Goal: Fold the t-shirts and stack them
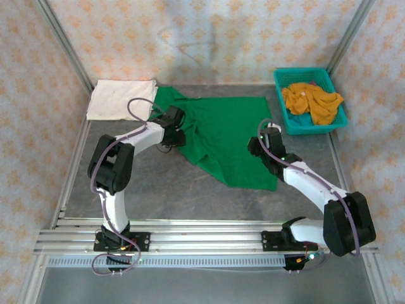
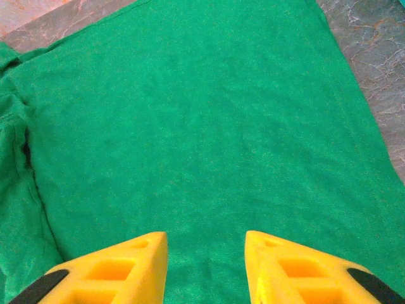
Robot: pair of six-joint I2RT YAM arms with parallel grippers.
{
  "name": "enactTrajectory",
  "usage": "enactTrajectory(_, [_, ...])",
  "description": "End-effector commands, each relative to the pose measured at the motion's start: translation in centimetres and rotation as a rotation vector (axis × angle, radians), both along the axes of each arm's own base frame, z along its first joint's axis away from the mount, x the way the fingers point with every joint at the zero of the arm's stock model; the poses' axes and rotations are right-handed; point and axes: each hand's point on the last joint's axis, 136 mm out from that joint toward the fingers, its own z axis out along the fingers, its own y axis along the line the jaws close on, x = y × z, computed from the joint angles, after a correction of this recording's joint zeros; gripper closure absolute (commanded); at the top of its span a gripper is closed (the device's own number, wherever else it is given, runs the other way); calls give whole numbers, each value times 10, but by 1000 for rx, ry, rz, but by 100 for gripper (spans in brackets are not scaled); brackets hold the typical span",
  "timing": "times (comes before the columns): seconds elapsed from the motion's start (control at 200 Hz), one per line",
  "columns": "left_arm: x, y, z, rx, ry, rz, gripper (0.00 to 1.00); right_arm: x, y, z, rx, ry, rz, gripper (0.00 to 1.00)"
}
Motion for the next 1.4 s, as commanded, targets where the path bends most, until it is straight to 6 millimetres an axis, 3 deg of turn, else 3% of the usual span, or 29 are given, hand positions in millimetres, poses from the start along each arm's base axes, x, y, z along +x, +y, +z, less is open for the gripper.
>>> enactTrajectory(0.0, [14,-4,4,2,-35,-15,79,-5,-4,5,0,-16,-17,63])
enactTrajectory(0.045, [13,-3,3,6,-33,-13,87,-5,-4,5,-3,-16,-17,63])
enactTrajectory(0.18, [9,1,-1,23,-21,-9,94,-7,-7,4,-13,-16,-23,62])
enactTrajectory(0.21, [7,2,-1,24,-20,-9,100,-6,-7,3,-13,-15,-26,62])
enactTrajectory(0.335, [0,9,4,33,-23,10,100,-8,-8,0,-16,-7,-30,62])
enactTrajectory(0.35, [0,10,16,26,-47,13,100,-8,-8,0,-17,-8,-32,62])
enactTrajectory(0.47, [-19,29,50,20,-110,70,100,-16,-16,-5,-34,29,-62,61])
enactTrajectory(0.525, [-37,45,64,38,-130,111,100,-23,-24,0,-36,38,-96,60])
enactTrajectory(0.601, [-66,70,75,48,-129,169,100,-36,-38,-9,-26,108,-153,59])
enactTrajectory(0.766, [-149,128,62,75,-3,313,100,-75,-66,-34,50,258,-275,59])
enactTrajectory(0.881, [-193,148,54,64,53,411,100,-101,-82,-46,54,349,-345,57])
enactTrajectory(0.966, [-216,153,50,35,81,486,100,-115,-88,-53,62,415,-375,53])
enactTrajectory(1.126, [-245,140,36,-113,111,613,100,-134,-90,-64,129,498,-421,52])
enactTrajectory(1.281, [-258,118,18,-294,58,682,100,-146,-74,-85,230,567,-409,49])
enactTrajectory(1.396, [-261,117,10,-307,31,691,100,-153,-57,-98,315,620,-365,48])
